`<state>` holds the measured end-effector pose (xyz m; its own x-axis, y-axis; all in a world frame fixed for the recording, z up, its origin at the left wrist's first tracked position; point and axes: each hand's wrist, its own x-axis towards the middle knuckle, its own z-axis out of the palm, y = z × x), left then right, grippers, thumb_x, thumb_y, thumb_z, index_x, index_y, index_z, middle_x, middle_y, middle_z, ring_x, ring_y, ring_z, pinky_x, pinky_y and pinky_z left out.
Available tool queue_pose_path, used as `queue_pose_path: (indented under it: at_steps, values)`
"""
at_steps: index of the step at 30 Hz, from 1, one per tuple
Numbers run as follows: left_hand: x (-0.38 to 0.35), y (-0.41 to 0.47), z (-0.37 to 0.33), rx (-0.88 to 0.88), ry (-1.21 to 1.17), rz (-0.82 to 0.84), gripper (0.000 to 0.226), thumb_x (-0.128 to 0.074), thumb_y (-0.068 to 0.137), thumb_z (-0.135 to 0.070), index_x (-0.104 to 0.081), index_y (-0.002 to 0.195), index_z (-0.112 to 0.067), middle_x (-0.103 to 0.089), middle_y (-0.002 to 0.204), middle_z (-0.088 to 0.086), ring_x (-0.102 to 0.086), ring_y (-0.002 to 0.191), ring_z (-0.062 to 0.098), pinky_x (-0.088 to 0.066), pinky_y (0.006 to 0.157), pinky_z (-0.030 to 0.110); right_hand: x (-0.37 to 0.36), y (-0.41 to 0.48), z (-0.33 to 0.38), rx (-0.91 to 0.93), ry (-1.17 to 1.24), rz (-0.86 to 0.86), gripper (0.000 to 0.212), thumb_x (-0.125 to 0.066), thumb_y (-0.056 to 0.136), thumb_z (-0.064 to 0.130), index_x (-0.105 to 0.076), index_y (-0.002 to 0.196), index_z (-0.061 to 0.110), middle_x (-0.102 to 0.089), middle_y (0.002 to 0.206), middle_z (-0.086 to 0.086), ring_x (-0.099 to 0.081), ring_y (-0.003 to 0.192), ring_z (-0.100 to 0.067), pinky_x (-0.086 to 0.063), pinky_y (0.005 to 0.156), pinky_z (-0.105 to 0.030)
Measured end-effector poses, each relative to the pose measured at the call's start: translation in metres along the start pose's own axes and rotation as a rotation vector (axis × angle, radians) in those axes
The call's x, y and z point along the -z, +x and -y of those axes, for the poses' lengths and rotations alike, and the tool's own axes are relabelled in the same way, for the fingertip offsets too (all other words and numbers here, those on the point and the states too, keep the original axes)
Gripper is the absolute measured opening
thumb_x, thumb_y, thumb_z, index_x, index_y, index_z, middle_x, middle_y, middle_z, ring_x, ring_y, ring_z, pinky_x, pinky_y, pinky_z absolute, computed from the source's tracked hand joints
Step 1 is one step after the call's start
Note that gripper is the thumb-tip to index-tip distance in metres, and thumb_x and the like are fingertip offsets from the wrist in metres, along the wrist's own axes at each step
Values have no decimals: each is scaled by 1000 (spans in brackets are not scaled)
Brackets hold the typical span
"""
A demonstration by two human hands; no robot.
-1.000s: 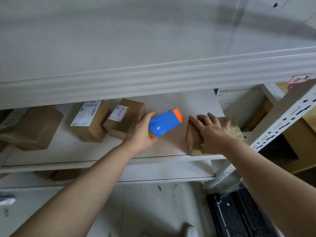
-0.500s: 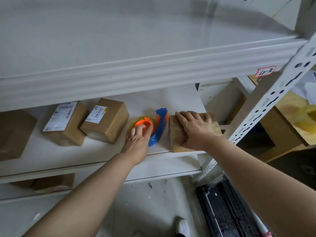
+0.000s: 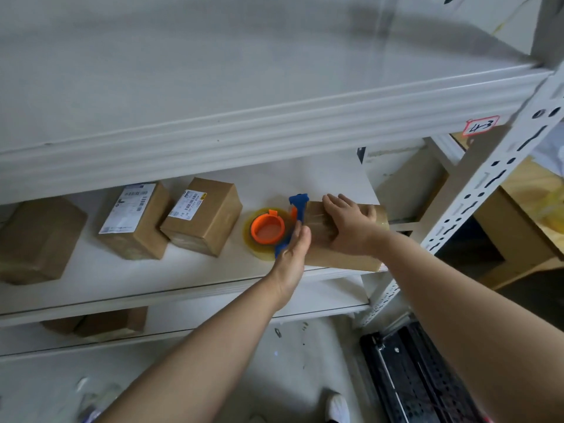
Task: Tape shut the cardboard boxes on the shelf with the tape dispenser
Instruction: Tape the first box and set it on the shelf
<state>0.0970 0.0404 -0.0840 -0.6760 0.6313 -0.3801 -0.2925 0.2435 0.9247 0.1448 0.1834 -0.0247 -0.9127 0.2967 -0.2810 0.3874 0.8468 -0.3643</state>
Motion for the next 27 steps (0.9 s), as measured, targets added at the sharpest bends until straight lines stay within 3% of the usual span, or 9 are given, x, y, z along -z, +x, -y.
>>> queue_pose_path:
  at_steps: [4,8,11,13,14,17,20,23,27]
  values:
    - [8,13,8,65,-13,-91,93,-51,62,-89,-50,136,-33,-53,138,-14,-45,131,7,-27,117,38,13,-11,-20,-10,399,-217,75,-58,82,1,-28,150,9,-15,161,-4,-5,149,-21,-10,119,-34]
    - [-5,8,-26,10,159,-127,77,-40,74,-68,-54,134,-23,-56,137,-6,-48,129,13,-32,114,38,-4,-24,-38,-274,373,-318,75,-50,89,7,-6,150,2,-11,157,-21,-15,144,-39,-24,114,-49]
    - [-16,5,-27,73,288,-117,68,-38,77,-63,-57,130,-24,-59,132,-4,-51,124,18,-37,110,38,-13,-30,-46,-479,544,-291,65,-51,89,12,-18,144,-2,-44,136,-23,-49,117,-38,-45,89,-38]
    - [-18,-4,-30,76,233,-137,36,-45,94,-42,-59,122,-26,-62,122,-5,-55,114,16,-41,103,34,-11,-33,-52,-472,683,-354,55,-57,86,11,-35,135,1,-56,118,-14,-57,94,-26,-48,70,-31]
    - [-15,-3,-30,42,201,-139,27,-47,98,-27,-57,123,-26,-61,118,-7,-55,108,13,-41,99,33,-10,-35,-55,-456,787,-404,54,-61,83,13,-41,133,4,-58,119,-11,-59,93,-23,-51,72,-32]
    - [-5,2,-24,-66,312,-107,46,-53,91,-6,-51,130,-29,-61,119,-9,-56,106,10,-42,97,32,-10,-44,-62,-450,1083,-468,70,-70,77,24,-42,140,12,-58,124,-8,-60,109,-26,-51,96,-42]
    - [-3,3,-19,67,495,-74,44,-58,76,-8,-51,112,-31,-65,109,1,-61,96,19,-52,89,39,-17,-52,-58,-498,1235,-371,65,-63,72,30,-41,130,11,-56,107,-6,-58,102,-24,-51,88,-39]
    - [-8,-4,-29,232,372,-76,47,-65,68,-29,-52,111,-16,-62,107,7,-57,89,20,-45,74,33,-27,-57,-50,-532,1316,-276,55,-56,72,31,-34,120,15,-49,105,-4,-53,98,-20,-51,86,-39]
    - [-12,3,-28,165,414,-129,30,-57,89,-41,-54,110,-20,-60,104,0,-55,88,17,-45,76,31,-30,-57,-51,-538,1247,-252,46,-50,89,9,-30,130,14,-51,116,-11,-56,105,-27,-51,94,-46]
